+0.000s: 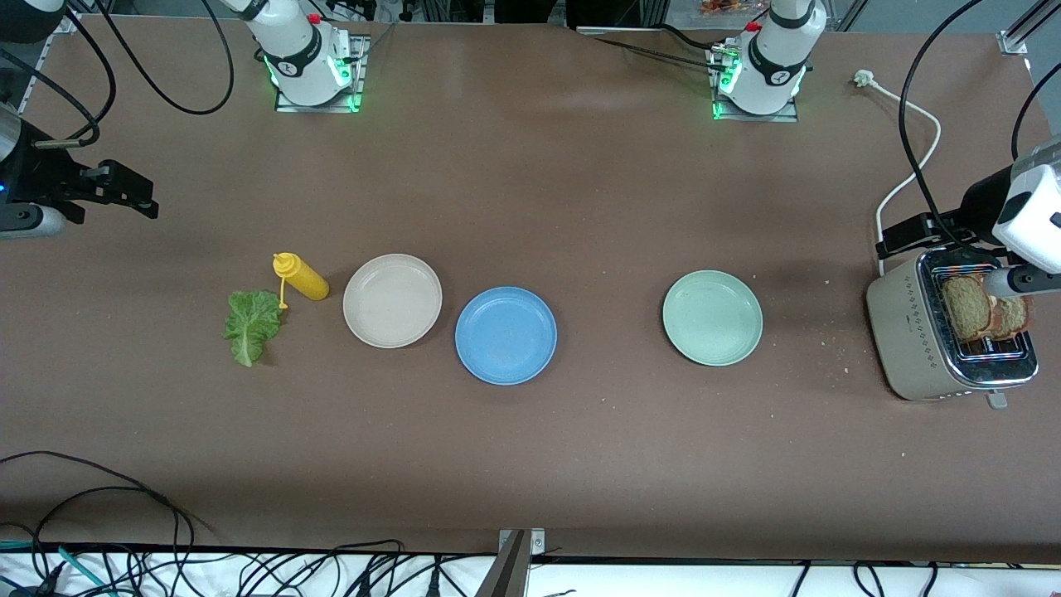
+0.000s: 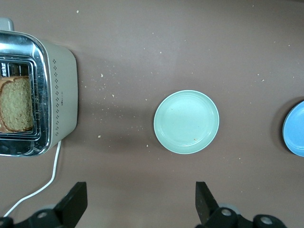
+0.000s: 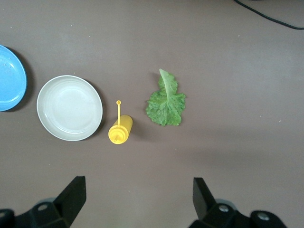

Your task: Make sandwich in blue plate with both arms

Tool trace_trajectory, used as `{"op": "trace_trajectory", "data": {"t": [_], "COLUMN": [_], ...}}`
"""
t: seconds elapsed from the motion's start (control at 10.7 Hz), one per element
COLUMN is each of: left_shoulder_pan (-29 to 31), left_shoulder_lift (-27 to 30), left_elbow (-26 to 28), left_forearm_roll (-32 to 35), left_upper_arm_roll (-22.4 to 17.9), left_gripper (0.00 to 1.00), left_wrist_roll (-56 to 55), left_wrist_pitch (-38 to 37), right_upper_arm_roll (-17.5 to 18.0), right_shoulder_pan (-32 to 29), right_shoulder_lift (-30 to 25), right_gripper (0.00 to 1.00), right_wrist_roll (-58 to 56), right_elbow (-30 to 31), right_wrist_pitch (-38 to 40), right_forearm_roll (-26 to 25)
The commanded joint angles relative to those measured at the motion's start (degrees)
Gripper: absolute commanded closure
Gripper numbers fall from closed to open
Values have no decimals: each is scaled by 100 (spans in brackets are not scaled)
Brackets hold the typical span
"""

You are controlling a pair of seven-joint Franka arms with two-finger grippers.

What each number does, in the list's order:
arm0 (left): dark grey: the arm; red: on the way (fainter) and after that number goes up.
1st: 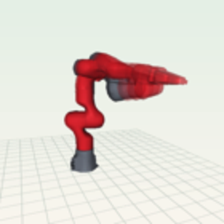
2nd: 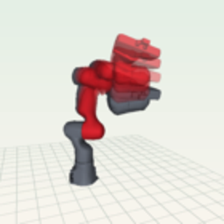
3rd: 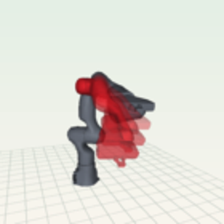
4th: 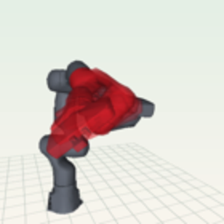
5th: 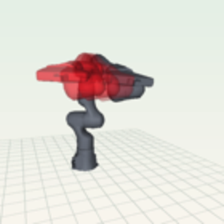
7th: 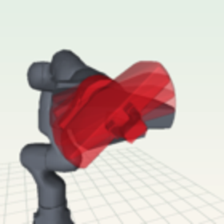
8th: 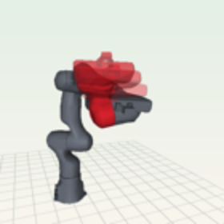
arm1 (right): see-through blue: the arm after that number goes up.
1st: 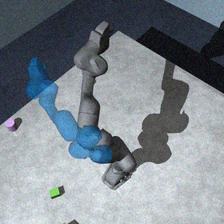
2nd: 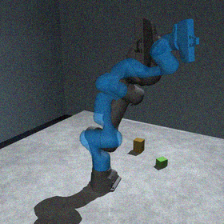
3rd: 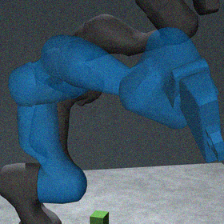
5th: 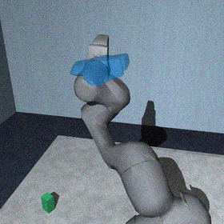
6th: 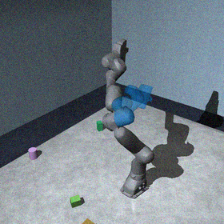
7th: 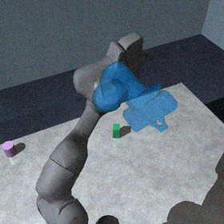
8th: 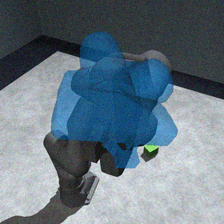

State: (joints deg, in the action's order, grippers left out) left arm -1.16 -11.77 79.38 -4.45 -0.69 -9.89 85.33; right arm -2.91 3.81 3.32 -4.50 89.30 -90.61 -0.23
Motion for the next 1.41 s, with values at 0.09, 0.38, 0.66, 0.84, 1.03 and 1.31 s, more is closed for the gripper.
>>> {"op": "trace_trajectory", "data": {"t": [0.09, 0.38, 0.66, 0.84, 1.03, 1.31], "left_shoulder_pan": [614, 1387, 1662, 1662, 1732, 1733], "left_shoulder_lift": [35, -377, -913, -1220, -1484, -1749], "left_elbow": [-28, -98, -116, -116, -116, -89], "left_forearm_roll": [-83, -109, 337, 541, 785, 1148], "left_upper_arm_roll": [-19, -19, -27, -27, -27, -27], "left_gripper": [0, 0, 1, 1, 3, 3], "left_wrist_roll": [372, 1294, 1639, 1648, 1648, 1648], "left_wrist_pitch": [45, 245, 790, 1142, 1415, 1425], "right_upper_arm_roll": [36, 36, 36, 36, 45, 45], "right_shoulder_pan": [-29, -29, -21, -21, -21, -21], "right_shoulder_lift": [-24, -33, -112, -182, -348, -332], "right_gripper": [0, 0, 0, 0, 0, 0], "right_wrist_roll": [72, 72, 72, 81, 133, 143], "right_elbow": [-106, -97, -1, 130, 350, 307], "right_wrist_pitch": [96, 105, 149, 167, 141, 88], "right_forearm_roll": [128, 137, 163, 163, 163, 163]}}
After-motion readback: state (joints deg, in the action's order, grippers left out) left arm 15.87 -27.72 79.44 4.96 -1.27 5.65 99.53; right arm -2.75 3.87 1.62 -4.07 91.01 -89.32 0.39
